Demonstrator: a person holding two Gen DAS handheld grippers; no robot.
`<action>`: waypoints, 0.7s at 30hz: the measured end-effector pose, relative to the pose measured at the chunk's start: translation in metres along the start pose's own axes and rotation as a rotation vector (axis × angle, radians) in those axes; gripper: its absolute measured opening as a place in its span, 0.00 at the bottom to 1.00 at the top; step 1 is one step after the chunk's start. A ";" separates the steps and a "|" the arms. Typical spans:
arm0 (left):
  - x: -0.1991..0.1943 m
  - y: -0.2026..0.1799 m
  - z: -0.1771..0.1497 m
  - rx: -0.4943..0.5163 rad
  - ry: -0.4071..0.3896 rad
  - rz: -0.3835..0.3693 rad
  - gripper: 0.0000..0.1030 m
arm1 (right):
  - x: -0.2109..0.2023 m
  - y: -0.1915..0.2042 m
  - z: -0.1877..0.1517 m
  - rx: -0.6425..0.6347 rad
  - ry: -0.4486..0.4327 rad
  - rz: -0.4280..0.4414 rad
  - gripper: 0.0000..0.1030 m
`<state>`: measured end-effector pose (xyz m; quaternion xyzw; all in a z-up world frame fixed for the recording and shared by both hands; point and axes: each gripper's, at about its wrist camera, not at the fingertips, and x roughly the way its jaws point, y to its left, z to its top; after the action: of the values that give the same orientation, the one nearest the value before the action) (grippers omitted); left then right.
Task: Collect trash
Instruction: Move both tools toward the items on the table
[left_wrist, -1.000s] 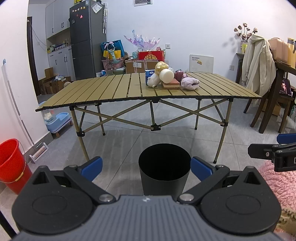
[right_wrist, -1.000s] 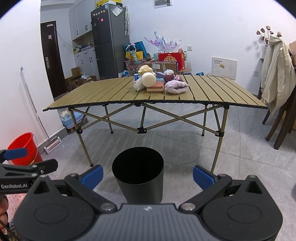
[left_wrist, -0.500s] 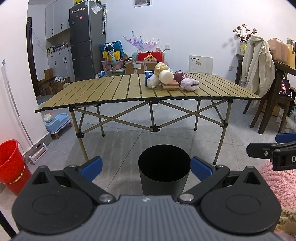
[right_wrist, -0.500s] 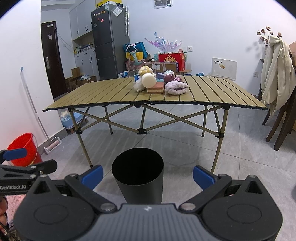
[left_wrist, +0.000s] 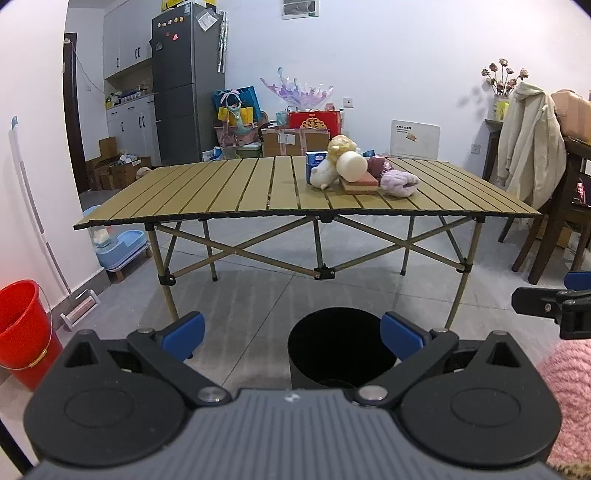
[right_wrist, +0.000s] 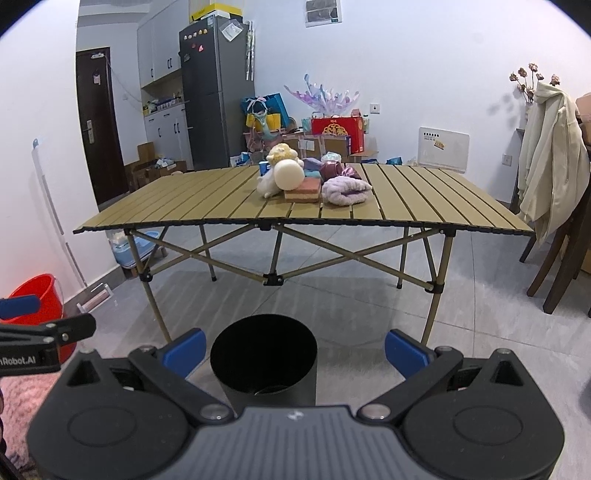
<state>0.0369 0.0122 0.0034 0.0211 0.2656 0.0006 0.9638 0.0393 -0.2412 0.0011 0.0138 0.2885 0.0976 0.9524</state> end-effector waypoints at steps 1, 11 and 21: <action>0.003 0.001 0.002 -0.001 -0.001 0.003 1.00 | 0.003 0.000 0.002 0.001 -0.003 0.000 1.00; 0.051 0.005 0.024 -0.025 0.009 0.009 1.00 | 0.044 -0.011 0.025 0.015 -0.039 -0.015 1.00; 0.112 0.004 0.062 -0.070 -0.005 -0.021 1.00 | 0.099 -0.029 0.057 0.039 -0.113 -0.039 1.00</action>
<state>0.1648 0.0147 -0.0005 -0.0157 0.2634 -0.0003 0.9645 0.1562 -0.2487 -0.0079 0.0322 0.2364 0.0724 0.9684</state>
